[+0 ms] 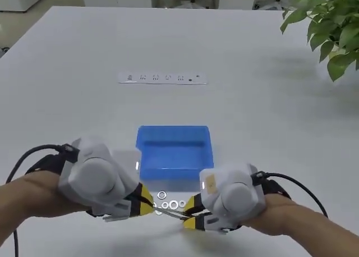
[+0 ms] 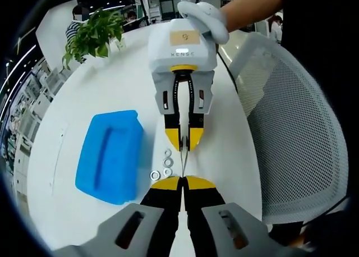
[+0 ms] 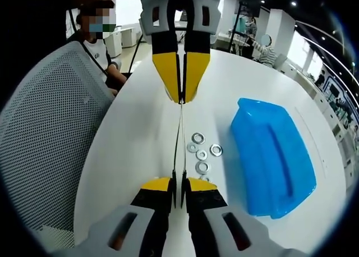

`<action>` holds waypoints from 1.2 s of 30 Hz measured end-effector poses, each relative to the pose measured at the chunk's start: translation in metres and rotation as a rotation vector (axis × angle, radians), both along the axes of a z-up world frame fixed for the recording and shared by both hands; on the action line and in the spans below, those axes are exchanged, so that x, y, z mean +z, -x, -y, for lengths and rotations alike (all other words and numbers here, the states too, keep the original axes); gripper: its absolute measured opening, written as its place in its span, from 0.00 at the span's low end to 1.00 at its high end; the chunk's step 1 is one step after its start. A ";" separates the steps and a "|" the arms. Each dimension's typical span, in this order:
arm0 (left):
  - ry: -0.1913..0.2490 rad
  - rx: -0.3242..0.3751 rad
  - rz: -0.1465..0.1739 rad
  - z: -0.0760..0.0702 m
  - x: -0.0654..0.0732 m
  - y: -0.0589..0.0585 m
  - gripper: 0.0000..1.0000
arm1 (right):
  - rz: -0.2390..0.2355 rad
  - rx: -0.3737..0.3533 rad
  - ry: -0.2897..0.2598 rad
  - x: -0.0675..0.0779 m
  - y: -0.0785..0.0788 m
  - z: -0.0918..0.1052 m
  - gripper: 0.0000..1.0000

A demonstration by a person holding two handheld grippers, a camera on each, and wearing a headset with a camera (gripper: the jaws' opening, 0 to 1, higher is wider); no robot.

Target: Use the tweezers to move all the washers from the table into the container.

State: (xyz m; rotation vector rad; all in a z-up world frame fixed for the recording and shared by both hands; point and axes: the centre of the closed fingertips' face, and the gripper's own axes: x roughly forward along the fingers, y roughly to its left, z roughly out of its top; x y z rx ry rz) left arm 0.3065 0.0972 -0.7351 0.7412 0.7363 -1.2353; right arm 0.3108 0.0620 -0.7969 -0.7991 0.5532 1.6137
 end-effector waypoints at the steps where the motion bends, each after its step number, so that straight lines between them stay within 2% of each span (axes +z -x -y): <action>1: 0.001 -0.003 0.001 0.001 0.002 0.000 0.05 | 0.000 -0.002 -0.002 0.000 0.000 0.000 0.11; 9: -0.005 -0.011 -0.004 0.004 0.007 0.001 0.05 | -0.004 -0.014 -0.014 0.002 0.002 -0.002 0.11; 16: 0.014 -0.017 0.000 0.008 0.020 0.001 0.05 | -0.013 -0.028 -0.038 0.005 0.002 -0.006 0.11; 36: 0.049 -0.025 0.014 0.016 0.033 0.001 0.05 | -0.027 -0.057 -0.085 0.009 0.004 -0.018 0.11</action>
